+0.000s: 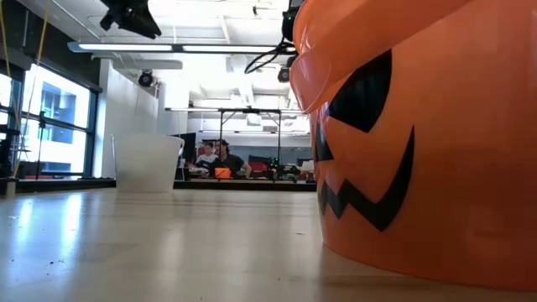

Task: Organize candy in baskets
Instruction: Put the white chocolate into the purple bucket

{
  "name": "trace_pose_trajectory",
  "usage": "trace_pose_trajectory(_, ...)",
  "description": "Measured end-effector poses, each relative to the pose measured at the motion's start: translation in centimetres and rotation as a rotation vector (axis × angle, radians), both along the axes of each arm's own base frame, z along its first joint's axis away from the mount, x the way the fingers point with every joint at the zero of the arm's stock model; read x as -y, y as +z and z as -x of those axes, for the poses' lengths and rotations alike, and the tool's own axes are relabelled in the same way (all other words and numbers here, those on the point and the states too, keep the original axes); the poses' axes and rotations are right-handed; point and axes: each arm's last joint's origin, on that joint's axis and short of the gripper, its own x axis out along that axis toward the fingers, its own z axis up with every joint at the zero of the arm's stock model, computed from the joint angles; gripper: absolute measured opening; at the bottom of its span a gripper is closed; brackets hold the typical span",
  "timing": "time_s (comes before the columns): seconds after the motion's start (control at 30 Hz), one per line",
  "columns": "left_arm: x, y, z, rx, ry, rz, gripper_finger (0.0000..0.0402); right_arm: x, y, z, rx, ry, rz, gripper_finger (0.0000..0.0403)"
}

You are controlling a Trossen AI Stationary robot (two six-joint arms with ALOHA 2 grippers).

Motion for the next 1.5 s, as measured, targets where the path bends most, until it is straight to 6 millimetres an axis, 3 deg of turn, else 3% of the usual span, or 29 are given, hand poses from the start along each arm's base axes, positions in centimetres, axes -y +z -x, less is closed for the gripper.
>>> trace_pose_trajectory(0.23, -1.0, -0.2, -0.5, 0.041, 0.018, 0.033, 0.0099, 1.8, -0.8, 1.2, -0.093, 0.033, 0.041, 0.0119)
trace_pose_trajectory(0.5, -1.9, 0.5, -0.9, 0.129, 0.033, -0.025, 0.0099, 1.5, -4.1, 7.3, -0.241, -0.101, -0.081, 0.0119)
trace_pose_trajectory(0.67, -2.6, 1.2, -1.3, 0.204, 0.043, -0.077, 0.0099, 1.3, -6.0, 10.4, -0.124, -0.234, -0.037, 0.0119)
trace_pose_trajectory(0.87, -3.4, 1.5, -2.1, 0.263, 0.031, -0.100, 0.0099, 1.9, -10.1, 13.2, 0.083, -0.383, -0.018, 0.0119)
trace_pose_trajectory(1.1, -4.0, 1.6, -3.0, 0.308, 0.009, -0.119, 0.0099, 1.9, -14.0, 16.0, 0.038, -0.520, -0.084, 0.0119)
trace_pose_trajectory(1.5, -4.7, 1.4, -3.6, 0.322, 0.004, -0.113, 0.0099, 4.2, -14.6, 18.6, 0.083, -0.588, -0.039, 0.0119)
